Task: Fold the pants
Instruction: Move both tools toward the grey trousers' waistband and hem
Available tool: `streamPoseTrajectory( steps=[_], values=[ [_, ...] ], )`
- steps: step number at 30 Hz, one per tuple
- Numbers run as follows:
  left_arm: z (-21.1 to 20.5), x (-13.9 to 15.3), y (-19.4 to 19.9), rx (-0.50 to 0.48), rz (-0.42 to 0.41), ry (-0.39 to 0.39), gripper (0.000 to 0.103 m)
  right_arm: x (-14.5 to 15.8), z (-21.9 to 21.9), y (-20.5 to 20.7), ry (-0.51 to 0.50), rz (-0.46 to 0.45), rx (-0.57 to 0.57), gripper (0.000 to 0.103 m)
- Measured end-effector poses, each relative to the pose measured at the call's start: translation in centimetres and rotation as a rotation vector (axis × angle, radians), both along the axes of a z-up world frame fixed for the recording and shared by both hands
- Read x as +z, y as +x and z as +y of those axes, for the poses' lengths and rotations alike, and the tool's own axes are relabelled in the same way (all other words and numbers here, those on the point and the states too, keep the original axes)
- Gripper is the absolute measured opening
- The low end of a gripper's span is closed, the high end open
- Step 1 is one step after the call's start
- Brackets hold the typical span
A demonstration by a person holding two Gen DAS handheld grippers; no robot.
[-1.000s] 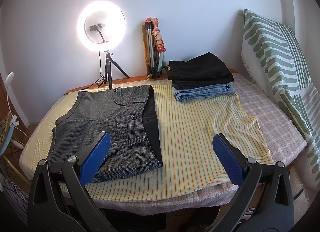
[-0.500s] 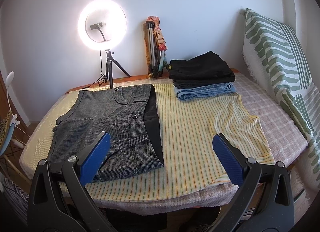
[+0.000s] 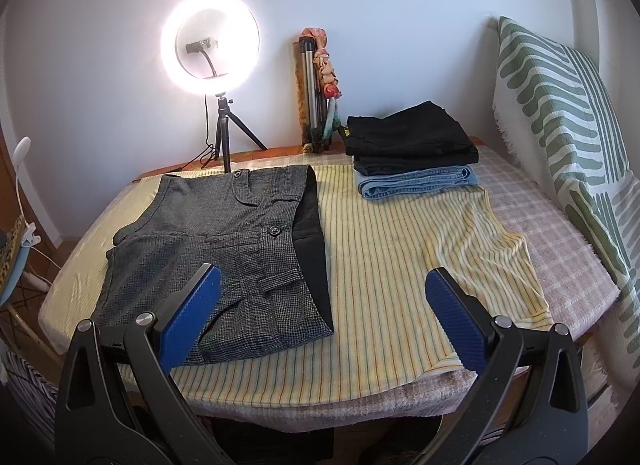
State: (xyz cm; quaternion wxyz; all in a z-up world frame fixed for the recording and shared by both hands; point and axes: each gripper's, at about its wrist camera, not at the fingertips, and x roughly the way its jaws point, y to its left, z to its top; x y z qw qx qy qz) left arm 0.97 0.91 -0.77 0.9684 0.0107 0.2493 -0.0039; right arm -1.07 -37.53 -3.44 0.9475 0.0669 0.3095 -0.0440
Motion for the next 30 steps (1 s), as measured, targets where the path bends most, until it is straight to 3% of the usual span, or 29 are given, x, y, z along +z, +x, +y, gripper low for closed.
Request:
streamPoseTrajectory(
  steps=[5,11,17,26,28,30],
  values=[
    [0.9,-1.1,1.0,-0.034,0.045,-0.001,0.103,-0.1,0.1,0.5,-0.023,0.012,0.031,0.103],
    [2.0,-2.5,2.0,-0.079,0.076,0.062,0.103,-0.3,0.6,1.9,-0.07,0.042,0.133,0.103],
    [1.8,-5.1,3.1,-0.197,0.165,0.152,0.103,-0.5,1.8,3.7,-0.135,0.084,0.264,0.103],
    [0.5,-8.8,4.7,-0.373,0.328,0.151,0.079,-3.2,4.6,6.1,-0.301,0.171,0.488,0.103],
    [0.3,-9.5,5.1,-0.399,0.359,0.142,0.073,-4.1,5.5,6.0,-0.337,0.195,0.567,0.1],
    [0.0,-10.3,5.3,-0.422,0.388,0.142,0.066,-5.2,6.6,5.8,-0.383,0.22,0.661,0.091]
  ],
)
